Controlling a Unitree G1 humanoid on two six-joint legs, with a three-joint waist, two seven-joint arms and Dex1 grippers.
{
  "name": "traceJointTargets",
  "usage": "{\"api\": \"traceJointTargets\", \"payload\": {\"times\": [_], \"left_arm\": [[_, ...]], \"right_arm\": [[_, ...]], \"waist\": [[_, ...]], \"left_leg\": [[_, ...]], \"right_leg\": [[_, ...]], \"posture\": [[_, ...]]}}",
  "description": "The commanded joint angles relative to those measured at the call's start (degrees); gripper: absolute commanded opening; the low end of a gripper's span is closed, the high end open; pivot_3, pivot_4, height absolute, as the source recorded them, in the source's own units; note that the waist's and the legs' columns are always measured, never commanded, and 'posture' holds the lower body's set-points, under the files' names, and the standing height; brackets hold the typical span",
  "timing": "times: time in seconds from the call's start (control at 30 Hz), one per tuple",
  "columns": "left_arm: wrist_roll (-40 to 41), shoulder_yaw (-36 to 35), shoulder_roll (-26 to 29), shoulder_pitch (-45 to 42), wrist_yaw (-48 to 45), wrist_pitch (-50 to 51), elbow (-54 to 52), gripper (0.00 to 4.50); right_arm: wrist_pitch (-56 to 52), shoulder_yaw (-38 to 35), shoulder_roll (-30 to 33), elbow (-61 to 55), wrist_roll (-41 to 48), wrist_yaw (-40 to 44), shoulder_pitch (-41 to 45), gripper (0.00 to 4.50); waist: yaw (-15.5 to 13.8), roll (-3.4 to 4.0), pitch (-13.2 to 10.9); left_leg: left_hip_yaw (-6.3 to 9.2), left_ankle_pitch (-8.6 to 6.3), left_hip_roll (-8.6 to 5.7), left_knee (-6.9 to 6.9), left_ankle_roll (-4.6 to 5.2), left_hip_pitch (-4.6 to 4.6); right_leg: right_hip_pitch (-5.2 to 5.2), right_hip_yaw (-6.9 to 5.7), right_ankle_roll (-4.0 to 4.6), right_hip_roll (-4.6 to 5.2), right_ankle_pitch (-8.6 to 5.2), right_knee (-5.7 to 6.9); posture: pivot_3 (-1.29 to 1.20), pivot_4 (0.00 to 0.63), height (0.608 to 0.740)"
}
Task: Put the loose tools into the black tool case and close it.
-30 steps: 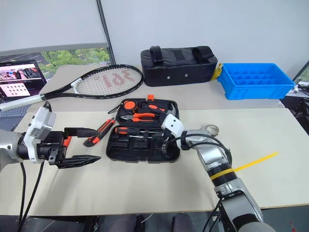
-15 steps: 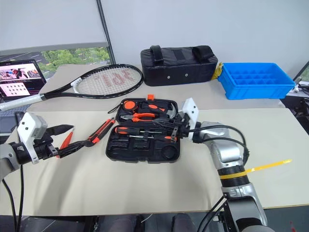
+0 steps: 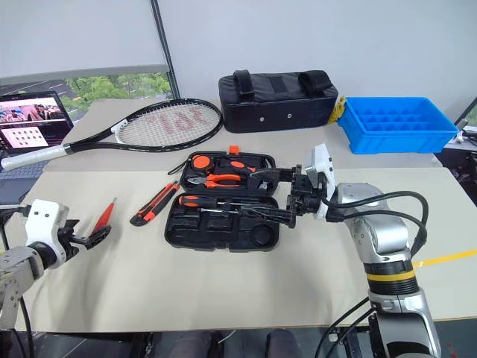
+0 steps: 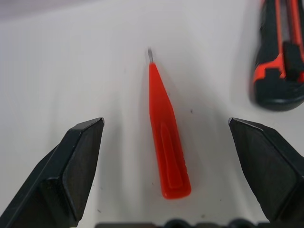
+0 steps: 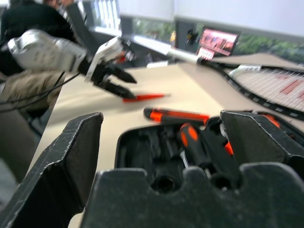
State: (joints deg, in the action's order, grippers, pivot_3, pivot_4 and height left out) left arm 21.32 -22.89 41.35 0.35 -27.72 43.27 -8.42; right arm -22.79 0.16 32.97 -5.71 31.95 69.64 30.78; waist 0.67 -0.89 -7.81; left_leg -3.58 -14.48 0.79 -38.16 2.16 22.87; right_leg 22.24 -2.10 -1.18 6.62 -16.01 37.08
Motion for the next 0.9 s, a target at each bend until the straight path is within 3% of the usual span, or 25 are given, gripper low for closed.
{"api": "traceJointTargets", "payload": {"times": [0.03,0.1,0.2,0.43,0.53,0.73,0.9], "left_arm": [[-0.65,1.12,-0.72,-1.6,1.46,2.03,1.27,4.5],[-0.71,1.19,-1.28,-2.64,2.02,2.98,2.81,4.5],[-0.92,1.38,-1.7,-3.62,1.96,2.8,4.71,3.79],[0.57,-0.7,-2.94,-6.49,1.51,0.58,6.1,1.43],[1.46,-0.53,-2.46,-10.34,-2.56,-6.56,5.25,0.48],[5.26,4.26,-0.7,-21.64,-17.02,-16.86,3.8,0.46],[4.84,14.52,1.53,-29.93,-31.84,-21.24,5.8,0.46]], "right_arm": [[2.74,0.2,1.01,-1.19,-1.34,0.74,0.65,4.41],[2.52,0.14,0.99,-1.44,-1.17,0.5,0.71,4.41],[2.33,0.17,0.81,-2.06,-1.17,-0.33,0.65,4.5],[2.07,0.0,0.93,-2.41,-0.89,-1.09,0.66,4.5],[1.89,-0.51,1.1,-2.74,-0.64,-1.78,0.11,4.5],[2.67,-3.07,1.35,-4.78,-0.41,-4.77,-2.48,4.5],[5.13,-6.5,2.22,-7.92,-1.03,-7.25,-7.64,4.5]], "waist": [[0.0,0.0,0.0],[-0.02,0.0,0.0],[-0.08,0.0,0.0],[-0.05,0.0,0.0],[-0.32,-0.04,-0.02],[-1.33,-0.21,-0.08],[-1.31,-0.2,-0.07]], "left_leg": [[0.0,0.0,0.0,0.01,0.0,-0.01],[0.01,0.0,0.01,0.02,-0.01,-0.02],[0.02,0.03,0.01,0.04,-0.05,-0.04],[0.02,0.04,0.0,0.04,-0.07,-0.07],[0.04,0.04,-0.01,0.04,-0.07,-0.03],[0.13,0.08,-0.01,0.04,-0.15,0.15],[-0.05,0.04,-0.05,0.18,-0.07,0.18]], "right_leg": [[0.0,0.0,0.0,0.01,0.0,0.0],[0.0,0.01,0.01,0.04,0.0,0.0],[-0.01,0.0,0.05,0.11,0.03,0.0],[-0.02,0.0,0.09,0.31,0.05,0.01],[-0.02,-0.02,0.09,0.35,0.05,0.0],[0.02,-0.19,0.15,0.39,0.1,-0.16],[0.03,-0.38,0.13,-0.07,0.1,-0.29]], "posture": [[0.0,0.15,0.729],[0.0,0.15,0.729],[0.0,0.15,0.729],[0.0,0.15,0.729],[0.0,0.15,0.729],[0.0,0.15,0.729],[0.0,0.15,0.729]]}}
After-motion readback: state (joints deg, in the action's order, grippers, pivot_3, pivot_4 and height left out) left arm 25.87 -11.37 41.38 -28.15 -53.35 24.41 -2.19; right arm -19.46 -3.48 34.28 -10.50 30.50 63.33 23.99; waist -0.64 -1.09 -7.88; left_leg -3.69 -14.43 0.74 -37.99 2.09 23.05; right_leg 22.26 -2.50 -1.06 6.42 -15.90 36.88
